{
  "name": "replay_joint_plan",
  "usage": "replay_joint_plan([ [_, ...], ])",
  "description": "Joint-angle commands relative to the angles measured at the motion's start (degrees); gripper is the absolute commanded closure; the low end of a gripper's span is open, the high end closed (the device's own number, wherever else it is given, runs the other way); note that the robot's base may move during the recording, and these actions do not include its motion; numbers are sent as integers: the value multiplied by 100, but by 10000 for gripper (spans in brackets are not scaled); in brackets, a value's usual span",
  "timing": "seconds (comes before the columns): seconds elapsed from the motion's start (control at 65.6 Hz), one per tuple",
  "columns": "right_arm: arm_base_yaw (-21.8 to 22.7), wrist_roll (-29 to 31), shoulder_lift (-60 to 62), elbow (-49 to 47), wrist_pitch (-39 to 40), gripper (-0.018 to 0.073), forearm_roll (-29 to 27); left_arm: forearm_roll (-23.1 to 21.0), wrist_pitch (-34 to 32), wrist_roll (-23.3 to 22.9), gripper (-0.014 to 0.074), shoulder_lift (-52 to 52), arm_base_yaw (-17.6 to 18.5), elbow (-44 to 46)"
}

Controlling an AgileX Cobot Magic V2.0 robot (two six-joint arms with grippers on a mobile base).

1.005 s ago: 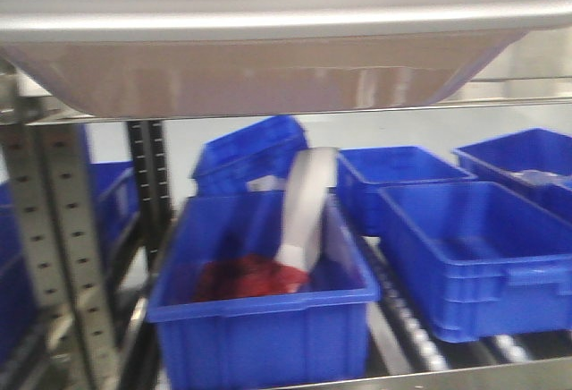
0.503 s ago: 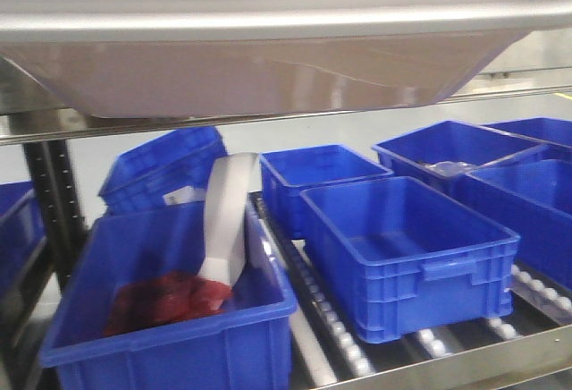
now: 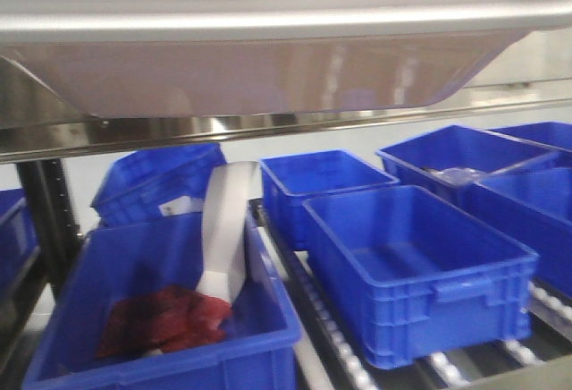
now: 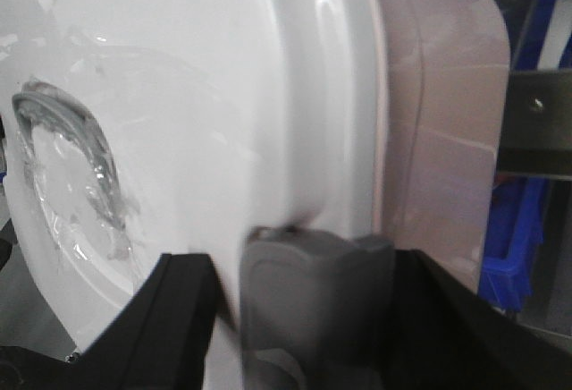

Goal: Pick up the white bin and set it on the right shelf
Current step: 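Carry the bin with both grippers along the shelf rack, then hold the bin with both grippers above the metal shelf edge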

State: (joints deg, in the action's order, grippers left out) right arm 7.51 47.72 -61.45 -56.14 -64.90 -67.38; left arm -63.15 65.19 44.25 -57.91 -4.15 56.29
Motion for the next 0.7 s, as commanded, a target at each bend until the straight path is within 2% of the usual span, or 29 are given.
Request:
replay_joint_plan([
  [0.0,-89,10,148,-176,-767,191,-1096,-1036,502,83,408,115,123,167],
  [0.686,-89,10,148,-176,-767,191,-1096,-1036,502,83,408,115,123,167],
])
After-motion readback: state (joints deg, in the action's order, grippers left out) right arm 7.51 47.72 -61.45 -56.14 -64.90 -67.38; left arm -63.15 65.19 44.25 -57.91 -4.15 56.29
